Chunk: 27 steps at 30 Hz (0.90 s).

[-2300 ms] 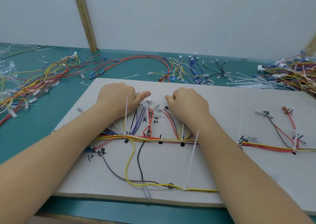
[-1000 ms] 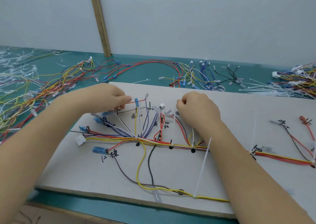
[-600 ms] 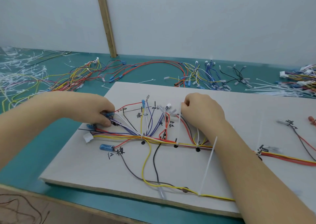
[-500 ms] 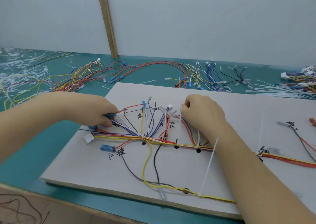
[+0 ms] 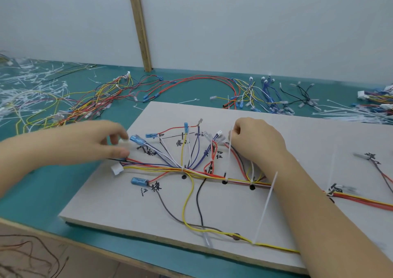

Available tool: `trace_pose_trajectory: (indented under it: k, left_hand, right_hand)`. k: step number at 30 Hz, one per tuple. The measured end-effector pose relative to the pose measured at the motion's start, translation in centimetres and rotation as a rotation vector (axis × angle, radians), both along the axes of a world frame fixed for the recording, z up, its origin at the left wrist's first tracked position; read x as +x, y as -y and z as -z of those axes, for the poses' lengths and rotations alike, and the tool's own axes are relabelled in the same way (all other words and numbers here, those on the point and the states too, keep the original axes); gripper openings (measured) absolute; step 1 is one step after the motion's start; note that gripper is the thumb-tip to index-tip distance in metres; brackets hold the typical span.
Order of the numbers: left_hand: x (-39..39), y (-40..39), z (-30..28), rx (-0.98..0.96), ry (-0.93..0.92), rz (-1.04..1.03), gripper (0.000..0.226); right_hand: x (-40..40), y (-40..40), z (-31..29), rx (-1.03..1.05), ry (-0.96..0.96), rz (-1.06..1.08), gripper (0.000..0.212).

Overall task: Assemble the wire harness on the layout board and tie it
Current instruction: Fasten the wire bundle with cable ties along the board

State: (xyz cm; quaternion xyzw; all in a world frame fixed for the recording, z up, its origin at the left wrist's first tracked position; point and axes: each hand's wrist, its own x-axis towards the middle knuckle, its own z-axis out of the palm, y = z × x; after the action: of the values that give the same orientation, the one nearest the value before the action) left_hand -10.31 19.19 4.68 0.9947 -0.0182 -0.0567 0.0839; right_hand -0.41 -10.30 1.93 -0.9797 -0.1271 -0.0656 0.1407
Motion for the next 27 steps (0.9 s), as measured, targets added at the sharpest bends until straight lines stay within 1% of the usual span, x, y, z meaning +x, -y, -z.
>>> trace_pose_trajectory:
  k: [1, 2, 3, 5, 8, 10, 11, 16, 19, 21, 22, 24, 27]
  left_hand:
    - [-0.6, -0.3, 0.2, -0.012, -0.049, 0.019, 0.079]
    - [-1.1, -0.4, 0.3, 0.002, -0.081, 0.043, 0.078]
    - [-1.5, -0.1, 0.4, 0.039, -0.097, 0.067, 0.073]
    - [-1.8, 1.1, 1.0, 0.129, -0.08, 0.1, 0.051]
    - [-1.2, 3.3, 1.7, 0.351, -0.051, 0.092, 0.023]
    - [-0.8, 4.1, 1.6, 0.465, -0.051, 0.074, 0.02]
    - [-0.7, 4.3, 1.5, 0.482, -0.062, 0.056, 0.021]
    - [-0.8, 4.7, 1.3, 0.443, -0.083, 0.027, 0.024]
    - [-1.1, 4.4, 1.4, 0.332, -0.089, 0.031, 0.014]
    - [-1.2, 4.1, 1.0, 0.272, -0.099, 0.051, 0.026]
    - [-1.1, 4.0, 0.8, 0.267, -0.114, 0.067, 0.028]
    - [-1.0, 4.0, 0.5, 0.295, -0.147, 0.082, 0.023]
    - [-0.5, 4.6, 0.7, 0.425, -0.201, 0.104, 0.012]
  right_hand:
    - [0.0, 0.0, 0.0, -0.003, -0.002, -0.001, 0.02]
    - [0.0, -0.1, 0.0, -0.006, -0.005, 0.0, 0.019]
    - [0.0, -0.1, 0.0, -0.012, -0.006, 0.002, 0.019]
    - [0.0, -0.1, 0.0, -0.021, -0.008, 0.003, 0.018]
    - [-0.2, 0.0, 0.0, -0.008, -0.006, 0.0, 0.016]
    - [-0.3, 0.1, 0.0, -0.004, -0.003, -0.004, 0.018]
    - [-0.3, 0.1, 0.1, -0.007, -0.002, -0.006, 0.018]
    - [-0.3, 0.0, 0.0, -0.016, -0.006, -0.007, 0.017]
    - [-0.3, 0.0, 0.0, -0.019, -0.013, -0.009, 0.016]
    - [-0.3, -0.1, 0.0, -0.021, -0.017, -0.006, 0.013]
    - [-0.4, -0.1, 0.0, -0.026, -0.017, -0.004, 0.012]
    - [-0.4, -0.2, 0.0, -0.031, -0.014, -0.002, 0.012]
    - [-0.3, 0.0, 0.0, -0.02, -0.008, -0.003, 0.017]
